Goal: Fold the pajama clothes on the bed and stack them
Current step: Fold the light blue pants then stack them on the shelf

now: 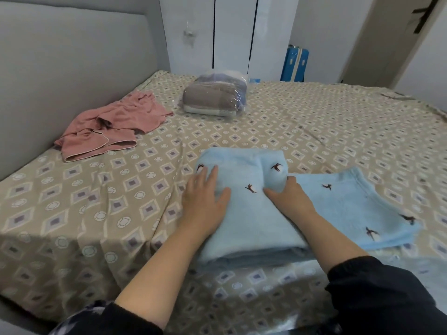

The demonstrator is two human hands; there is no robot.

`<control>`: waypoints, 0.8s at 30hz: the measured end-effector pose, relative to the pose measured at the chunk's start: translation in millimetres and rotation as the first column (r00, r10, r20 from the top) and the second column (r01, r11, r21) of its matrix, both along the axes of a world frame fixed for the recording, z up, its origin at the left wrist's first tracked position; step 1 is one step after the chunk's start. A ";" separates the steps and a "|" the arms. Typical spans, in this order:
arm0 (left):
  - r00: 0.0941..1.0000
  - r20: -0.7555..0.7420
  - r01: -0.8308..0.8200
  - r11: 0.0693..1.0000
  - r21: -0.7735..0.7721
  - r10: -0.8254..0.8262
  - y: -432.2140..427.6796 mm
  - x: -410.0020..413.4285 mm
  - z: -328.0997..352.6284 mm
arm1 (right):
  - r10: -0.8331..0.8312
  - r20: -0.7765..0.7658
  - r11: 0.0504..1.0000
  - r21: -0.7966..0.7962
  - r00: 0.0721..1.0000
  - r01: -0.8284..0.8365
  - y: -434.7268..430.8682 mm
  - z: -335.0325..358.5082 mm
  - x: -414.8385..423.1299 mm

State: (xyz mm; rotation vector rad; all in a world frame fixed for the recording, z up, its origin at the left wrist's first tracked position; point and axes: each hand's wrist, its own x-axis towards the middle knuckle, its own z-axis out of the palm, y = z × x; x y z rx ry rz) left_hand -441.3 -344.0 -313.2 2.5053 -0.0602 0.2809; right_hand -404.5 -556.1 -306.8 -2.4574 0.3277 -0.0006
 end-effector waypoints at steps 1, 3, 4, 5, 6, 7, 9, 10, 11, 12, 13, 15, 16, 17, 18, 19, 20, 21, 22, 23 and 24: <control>0.994 -0.014 0.109 0.987 0.115 -0.108 -8.5 -0.9 -1.8 | 0.010 -0.025 1.000 -0.015 1.000 -0.011 -2.3 -0.5 1.6; 0.972 -0.089 0.235 0.923 0.305 -0.218 -18.6 -1.7 -9.5 | 0.008 -0.033 0.995 -0.102 0.999 -0.012 -4.5 2.2 5.1; 0.968 -0.111 0.249 0.901 0.355 -0.224 -20.0 -1.8 -12.6 | -0.003 0.018 0.981 -0.195 1.000 0.006 -4.2 5.6 6.5; 0.969 -0.118 0.247 0.892 0.380 -0.218 -20.1 -1.6 -14.6 | 0.003 0.106 0.952 -0.305 0.994 0.030 -2.6 9.5 7.3; 0.970 -0.118 0.242 0.888 0.392 -0.212 -19.9 -1.8 -16.0 | 0.044 0.211 0.916 -0.398 0.976 0.045 1.0 11.6 8.3; 0.971 -0.117 0.239 0.884 0.402 -0.210 -19.9 -1.8 -16.8 | 0.117 0.301 0.890 -0.454 0.946 0.034 7.0 11.9 9.3; 0.970 -0.116 0.242 0.872 0.425 -0.213 -19.1 -1.6 -17.9 | 0.333 0.314 0.847 -0.514 0.889 -0.136 20.6 8.7 11.9; 0.970 -0.118 0.244 0.868 0.433 -0.213 -18.7 -1.7 -19.1 | 0.448 0.241 0.796 -0.546 0.861 -0.262 23.5 3.1 14.0; 0.969 -0.123 0.246 0.864 0.440 -0.214 -18.5 -2.1 -20.6 | 0.528 0.138 0.733 -0.573 0.838 -0.368 22.0 -4.0 16.8; 0.968 -0.128 0.252 0.859 0.446 -0.217 -18.3 -2.7 -21.8 | 0.556 0.043 0.691 -0.578 0.830 -0.433 14.5 -9.6 20.6; 0.967 -0.132 0.256 0.855 0.451 -0.220 -18.3 -3.6 -23.1 | 0.531 -0.019 0.696 -0.561 0.847 -0.448 3.5 -12.3 25.6; 0.968 -0.122 0.252 0.858 0.447 -0.221 -18.2 -4.0 -25.3 | 0.401 -0.077 0.773 -0.505 0.913 -0.383 -14.9 -9.4 37.6; 0.968 -0.120 0.251 0.861 0.442 -0.221 -18.1 -3.8 -25.8 | 0.338 -0.099 0.801 -0.491 0.936 -0.342 -18.7 -5.7 43.2; 0.968 -0.121 0.251 0.864 0.436 -0.221 -17.9 -3.5 -26.1 | 0.291 -0.113 0.813 -0.494 0.950 -0.308 -18.7 -1.9 46.4; 0.968 -0.119 0.250 0.867 0.431 -0.220 -17.4 -3.1 -26.6 | 0.263 -0.105 0.817 -0.504 0.959 -0.280 -14.5 1.0 45.7; 0.969 -0.116 0.248 0.870 0.427 -0.219 -16.8 -2.6 -27.1 | 0.259 -0.068 0.826 -0.501 0.963 -0.258 -7.6 3.3 40.4; 0.968 -0.114 0.249 0.871 0.423 -0.221 -16.0 -2.3 -27.2 | 0.291 -0.022 0.836 -0.481 0.957 -0.265 -1.8 2.6 30.2; 0.968 -0.113 0.252 0.873 0.418 -0.226 -15.5 -2.4 -27.3 | 0.364 0.018 0.831 -0.458 0.931 -0.316 0.6 -1.4 14.8; 0.967 -0.109 0.255 0.876 0.409 -0.231 -14.7 -2.6 -27.6 | 0.459 0.037 0.797 -0.458 0.888 -0.393 -1.1 -8.1 -3.3; 0.966 -0.107 0.260 0.881 0.395 -0.236 -13.5 -2.6 -27.4 | 0.534 0.033 0.754 -0.471 0.845 -0.458 -6.9 -14.7 -21.2; 0.964 -0.111 0.267 0.887 0.376 -0.243 -12.6 -3.1 -26.8 | 0.558 0.018 0.733 -0.481 0.830 -0.482 -17.1 -19.5 -35.8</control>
